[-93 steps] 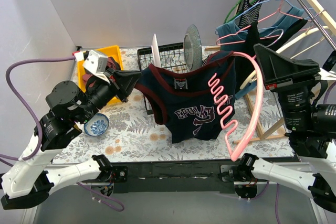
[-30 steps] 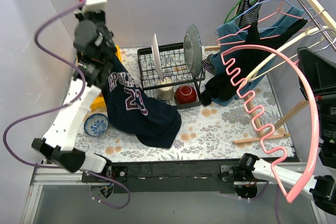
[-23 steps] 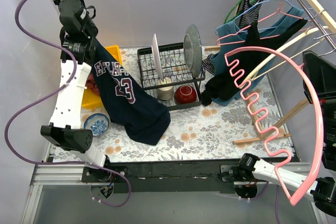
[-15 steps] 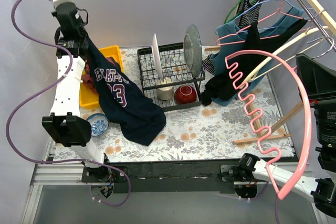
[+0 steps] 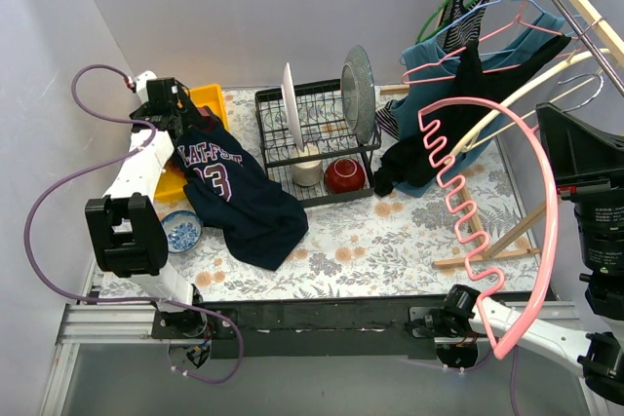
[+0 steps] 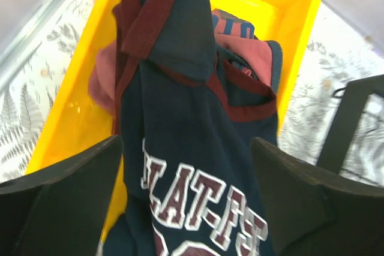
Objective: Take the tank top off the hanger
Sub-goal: Place the tank top in the bin.
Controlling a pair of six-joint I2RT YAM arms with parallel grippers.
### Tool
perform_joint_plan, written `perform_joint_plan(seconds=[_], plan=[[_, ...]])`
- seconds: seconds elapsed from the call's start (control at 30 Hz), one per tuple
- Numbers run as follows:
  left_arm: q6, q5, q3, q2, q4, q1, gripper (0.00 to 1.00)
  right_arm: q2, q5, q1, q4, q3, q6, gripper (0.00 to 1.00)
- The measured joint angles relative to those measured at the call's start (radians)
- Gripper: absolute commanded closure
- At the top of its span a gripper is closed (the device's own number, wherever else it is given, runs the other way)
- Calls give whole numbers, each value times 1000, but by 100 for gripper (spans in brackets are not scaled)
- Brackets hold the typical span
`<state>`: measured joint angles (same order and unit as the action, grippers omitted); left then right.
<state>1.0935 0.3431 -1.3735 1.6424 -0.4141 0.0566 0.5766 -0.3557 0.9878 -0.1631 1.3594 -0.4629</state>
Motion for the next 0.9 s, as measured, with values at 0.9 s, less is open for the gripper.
perform_joint_plan(seconds=[0.9], plan=[[399,-101,176,-21,-188,-53,16,-40,13,0,-42,-115,-2,99]])
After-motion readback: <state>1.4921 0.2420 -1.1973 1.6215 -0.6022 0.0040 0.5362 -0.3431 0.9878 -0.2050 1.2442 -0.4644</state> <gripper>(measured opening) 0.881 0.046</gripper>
